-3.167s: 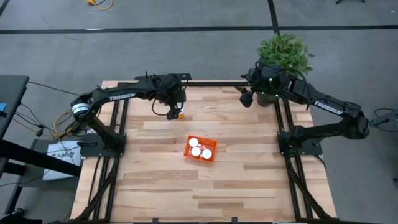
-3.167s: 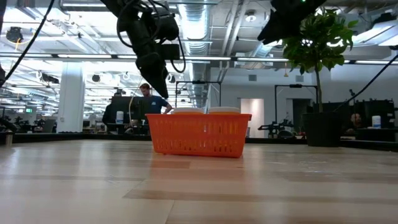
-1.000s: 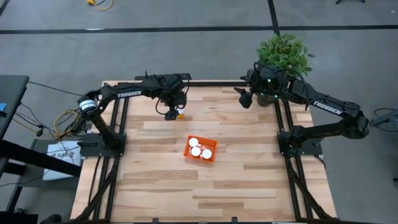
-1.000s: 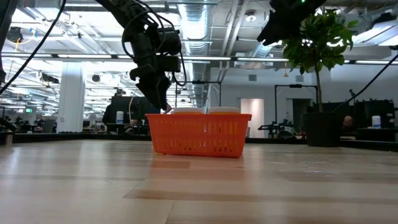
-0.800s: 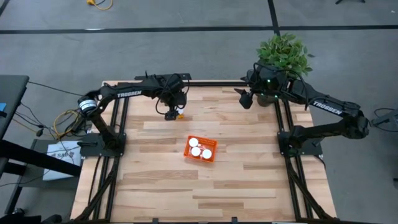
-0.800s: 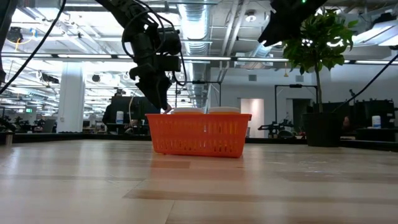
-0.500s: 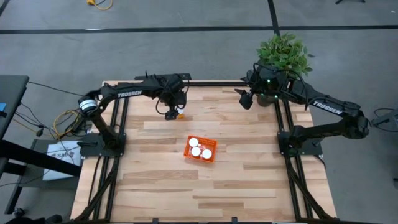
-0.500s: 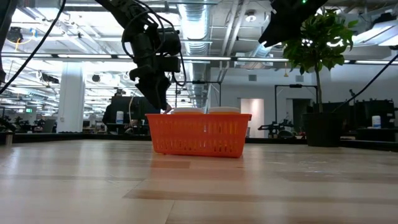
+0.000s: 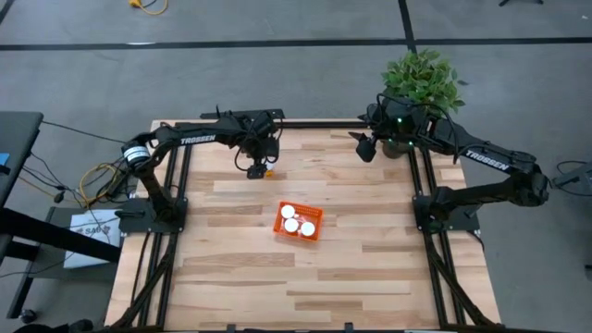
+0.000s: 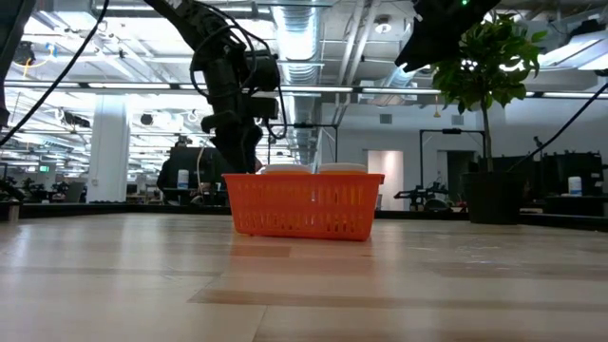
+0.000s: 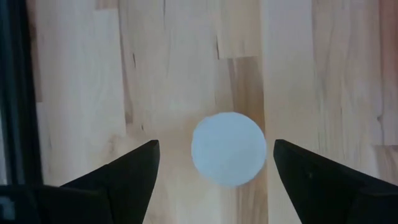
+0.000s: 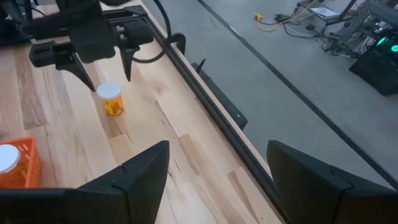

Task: Pick and place pill bottles into a basket
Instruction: Put the orange pill bottle into the orange bin

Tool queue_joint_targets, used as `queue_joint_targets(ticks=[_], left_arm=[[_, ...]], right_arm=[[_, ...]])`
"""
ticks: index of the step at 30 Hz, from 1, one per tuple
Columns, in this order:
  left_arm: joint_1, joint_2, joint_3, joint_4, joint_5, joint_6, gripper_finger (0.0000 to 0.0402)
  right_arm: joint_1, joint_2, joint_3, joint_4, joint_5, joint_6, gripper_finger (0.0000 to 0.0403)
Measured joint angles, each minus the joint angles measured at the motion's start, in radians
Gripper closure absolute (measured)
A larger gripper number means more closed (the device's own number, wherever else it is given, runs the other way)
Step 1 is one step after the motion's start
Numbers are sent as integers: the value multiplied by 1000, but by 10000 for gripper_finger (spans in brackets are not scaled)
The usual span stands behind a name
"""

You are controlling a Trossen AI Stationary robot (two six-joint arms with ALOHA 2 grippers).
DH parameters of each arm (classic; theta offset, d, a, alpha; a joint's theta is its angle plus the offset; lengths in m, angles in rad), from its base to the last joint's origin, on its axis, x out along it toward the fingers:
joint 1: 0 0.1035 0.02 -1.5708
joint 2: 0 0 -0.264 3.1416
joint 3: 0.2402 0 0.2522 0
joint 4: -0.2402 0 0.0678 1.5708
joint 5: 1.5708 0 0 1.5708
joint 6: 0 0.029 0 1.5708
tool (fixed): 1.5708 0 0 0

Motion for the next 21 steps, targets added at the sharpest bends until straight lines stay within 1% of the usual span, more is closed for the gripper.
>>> queue_joint_targets(ticks=[10, 21], left_arm=[[2, 22, -1, 2, 25, 7, 95], [2, 22, -1, -3, 27, 7, 95]], right_arm=[[0, 0, 0, -1, 0, 0, 137], [0, 0, 0, -27, 1, -2, 137]])
